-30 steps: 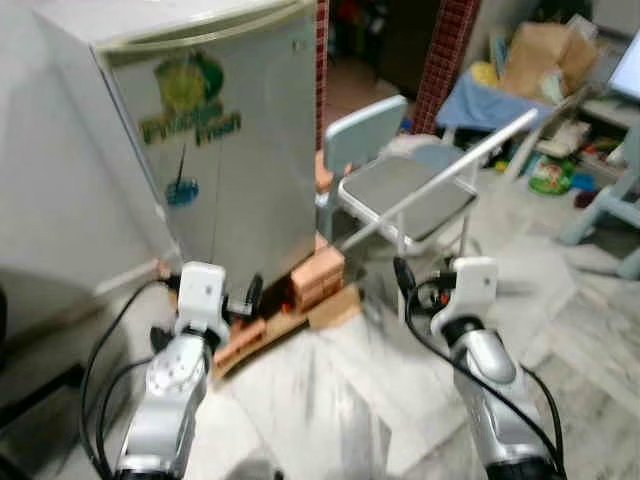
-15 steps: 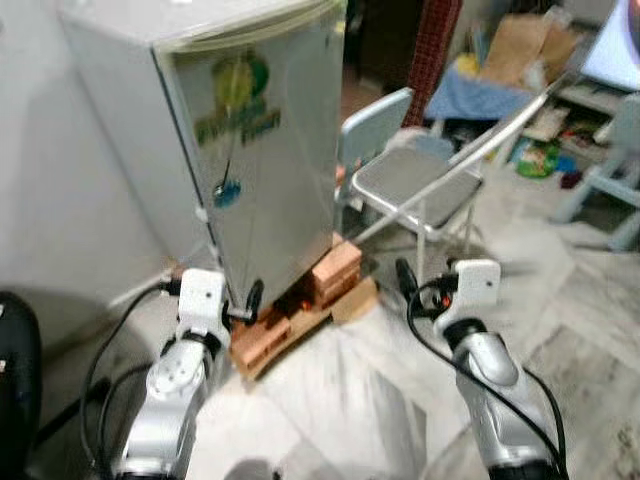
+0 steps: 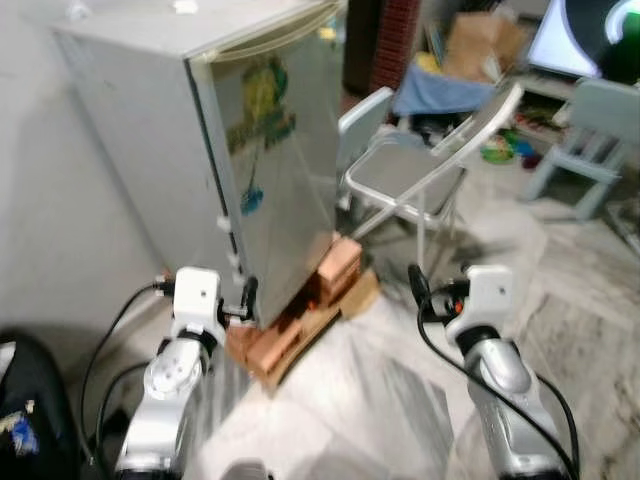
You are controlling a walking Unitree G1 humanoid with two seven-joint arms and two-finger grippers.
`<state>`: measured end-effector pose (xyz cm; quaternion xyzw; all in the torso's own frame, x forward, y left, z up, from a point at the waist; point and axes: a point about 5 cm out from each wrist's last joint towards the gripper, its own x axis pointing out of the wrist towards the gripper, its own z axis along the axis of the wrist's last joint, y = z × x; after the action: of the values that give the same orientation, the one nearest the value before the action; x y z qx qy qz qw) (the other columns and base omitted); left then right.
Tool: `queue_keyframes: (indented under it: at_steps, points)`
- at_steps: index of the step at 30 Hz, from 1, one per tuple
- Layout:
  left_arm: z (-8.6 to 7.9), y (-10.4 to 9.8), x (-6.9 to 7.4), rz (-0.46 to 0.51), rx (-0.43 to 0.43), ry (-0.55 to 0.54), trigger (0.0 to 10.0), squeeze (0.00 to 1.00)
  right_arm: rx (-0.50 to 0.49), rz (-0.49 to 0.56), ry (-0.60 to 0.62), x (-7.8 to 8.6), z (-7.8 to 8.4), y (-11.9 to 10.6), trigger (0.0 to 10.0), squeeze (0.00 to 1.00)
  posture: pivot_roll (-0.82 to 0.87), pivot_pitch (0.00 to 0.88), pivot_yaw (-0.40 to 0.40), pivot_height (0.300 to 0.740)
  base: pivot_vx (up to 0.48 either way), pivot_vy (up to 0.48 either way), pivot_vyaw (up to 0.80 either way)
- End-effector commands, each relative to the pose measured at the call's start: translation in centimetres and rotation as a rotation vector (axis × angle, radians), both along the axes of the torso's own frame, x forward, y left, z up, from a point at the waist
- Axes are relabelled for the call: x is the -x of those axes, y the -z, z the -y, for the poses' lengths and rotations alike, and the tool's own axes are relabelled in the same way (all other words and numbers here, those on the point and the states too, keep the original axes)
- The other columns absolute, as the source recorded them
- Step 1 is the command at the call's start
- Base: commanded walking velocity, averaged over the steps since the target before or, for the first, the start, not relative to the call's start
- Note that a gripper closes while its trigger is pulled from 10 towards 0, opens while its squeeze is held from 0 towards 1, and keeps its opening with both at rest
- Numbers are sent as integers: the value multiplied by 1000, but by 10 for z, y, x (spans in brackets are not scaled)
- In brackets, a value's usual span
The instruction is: Restocking fridge
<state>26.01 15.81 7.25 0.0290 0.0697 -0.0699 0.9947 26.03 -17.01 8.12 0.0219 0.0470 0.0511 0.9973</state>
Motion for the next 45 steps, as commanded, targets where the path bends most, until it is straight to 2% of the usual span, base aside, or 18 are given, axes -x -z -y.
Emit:
queue_keyframes:
  at_steps: [1,8,14,23,29,37,45]
  points:
    - [-10,0,-1,2,-17,-46,10000,0,-11,23,-35,-7,-11,-7,10000,0,83,0,-34,740,0,480,-413]
    - [-9,-3,-3,28,-2,-63,10000,0,-11,40,-37,-11,-12,-13,10000,0,77,0,-22,740,0,446,-405]
    - [-7,-9,-1,61,11,-38,10000,0,4,49,-21,-9,-10,-14,10000,0,69,19,-27,740,0,0,0]
    - [-7,-4,7,49,18,-48,10000,0,14,30,-24,-3,-7,-11,10000,0,72,31,-49,740,0,0,-275]
    - [-6,-5,9,57,22,-28,10000,0,15,21,-26,-2,-9,-8,10000,0,74,28,-50,740,339,0,0]
    - [-6,-5,7,50,18,-29,10000,0,21,15,-40,2,-8,-7,10000,0,75,20,-46,740,394,271,-501]
    - [-4,-4,5,46,9,-26,10000,0,21,19,-42,-1,-9,-9,10000,0,78,17,-44,740,353,321,0]
